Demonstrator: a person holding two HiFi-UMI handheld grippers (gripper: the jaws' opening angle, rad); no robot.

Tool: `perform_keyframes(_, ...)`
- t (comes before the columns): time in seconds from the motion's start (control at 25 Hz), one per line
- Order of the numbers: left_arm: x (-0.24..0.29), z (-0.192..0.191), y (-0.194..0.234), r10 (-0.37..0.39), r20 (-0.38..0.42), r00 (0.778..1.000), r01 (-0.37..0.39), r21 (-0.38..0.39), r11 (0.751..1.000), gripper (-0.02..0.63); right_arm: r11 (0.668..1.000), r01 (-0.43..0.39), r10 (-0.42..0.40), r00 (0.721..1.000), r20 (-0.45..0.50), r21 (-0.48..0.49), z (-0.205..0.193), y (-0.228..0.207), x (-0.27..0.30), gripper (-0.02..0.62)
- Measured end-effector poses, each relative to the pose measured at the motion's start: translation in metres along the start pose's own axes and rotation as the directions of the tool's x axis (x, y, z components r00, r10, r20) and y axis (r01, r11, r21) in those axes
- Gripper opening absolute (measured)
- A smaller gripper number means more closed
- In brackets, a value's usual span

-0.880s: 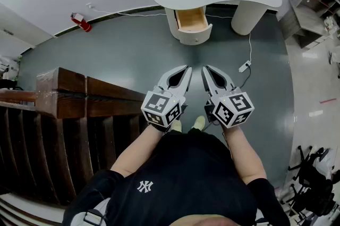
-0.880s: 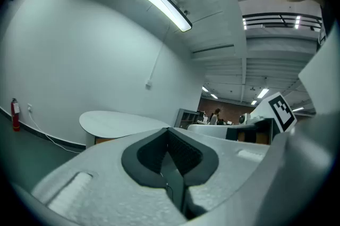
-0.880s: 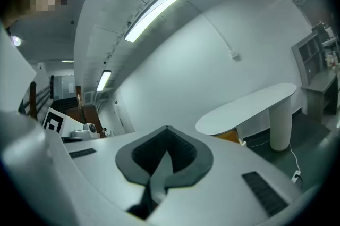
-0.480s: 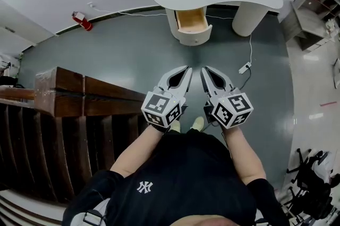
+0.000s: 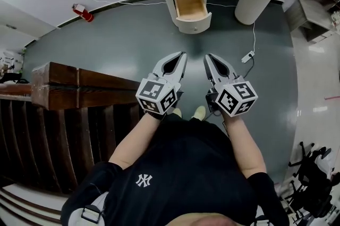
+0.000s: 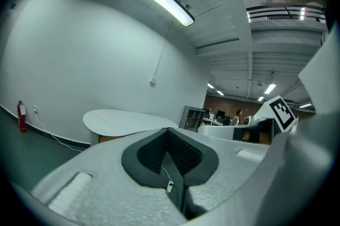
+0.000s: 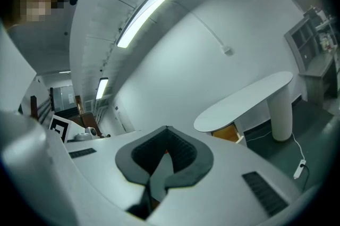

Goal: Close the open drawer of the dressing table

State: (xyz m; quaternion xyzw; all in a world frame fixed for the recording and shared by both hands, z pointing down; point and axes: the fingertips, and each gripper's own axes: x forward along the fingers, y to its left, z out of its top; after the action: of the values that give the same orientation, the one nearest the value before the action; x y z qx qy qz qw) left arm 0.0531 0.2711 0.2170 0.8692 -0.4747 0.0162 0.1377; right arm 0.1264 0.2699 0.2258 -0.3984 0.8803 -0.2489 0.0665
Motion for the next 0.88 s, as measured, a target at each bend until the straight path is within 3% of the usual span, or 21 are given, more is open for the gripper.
perform_keyframes(0.4, 0.026, -0.005, 0.008, 0.026, -0.040, 0.999, -0.027, -0.016, 1.000, 0.009, 1.000, 0.022, -0.022, 0.998, -0.051, 0.008, -0.003, -0.034, 0.016, 0.015)
perform_keyframes(0.88, 0.106, -0.004, 0.091, -0.012, -0.074, 0.997, 0.010, -0.027, 1.000, 0.009, 0.993, 0.119, -0.120, 0.984, -0.135, -0.015, -0.011, -0.098, 0.111, 0.015)
